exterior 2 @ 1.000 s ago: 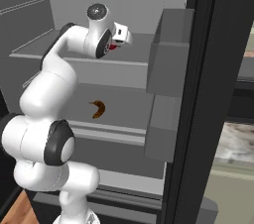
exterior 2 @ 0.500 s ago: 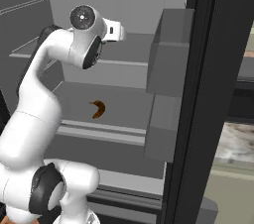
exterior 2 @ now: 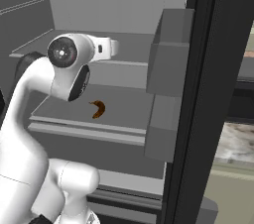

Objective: Retrieve the apple and banana from the fridge and place them into the bowl on the dining table.

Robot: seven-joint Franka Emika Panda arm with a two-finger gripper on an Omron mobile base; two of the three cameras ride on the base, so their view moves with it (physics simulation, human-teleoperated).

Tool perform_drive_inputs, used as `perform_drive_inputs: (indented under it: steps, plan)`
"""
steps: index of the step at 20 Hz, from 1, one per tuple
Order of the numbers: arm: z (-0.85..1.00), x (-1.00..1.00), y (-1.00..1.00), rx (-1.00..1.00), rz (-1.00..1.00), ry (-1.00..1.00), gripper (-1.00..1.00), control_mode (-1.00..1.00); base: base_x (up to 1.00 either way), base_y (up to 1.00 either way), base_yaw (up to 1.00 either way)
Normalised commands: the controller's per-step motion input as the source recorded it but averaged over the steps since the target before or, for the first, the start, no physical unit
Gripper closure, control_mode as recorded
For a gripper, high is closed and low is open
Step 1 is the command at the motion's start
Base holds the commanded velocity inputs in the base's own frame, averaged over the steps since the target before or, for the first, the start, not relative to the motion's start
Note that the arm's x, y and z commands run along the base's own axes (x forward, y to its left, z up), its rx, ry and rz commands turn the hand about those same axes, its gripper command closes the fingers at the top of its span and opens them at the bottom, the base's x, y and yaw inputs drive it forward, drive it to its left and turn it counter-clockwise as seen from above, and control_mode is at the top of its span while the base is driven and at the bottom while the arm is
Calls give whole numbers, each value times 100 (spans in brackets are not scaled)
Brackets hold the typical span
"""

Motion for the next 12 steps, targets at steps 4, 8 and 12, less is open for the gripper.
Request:
perform_drive_inputs:
  steps: [4,8,12]
  plan:
    - [0,-72,0,-3,0,0,100,-100,0,0,0]
    - [0,-67,0,-3,0,0,100,-100,0,0,0]
    - [0,-52,0,-2,0,0,100,100,-19,0,0]
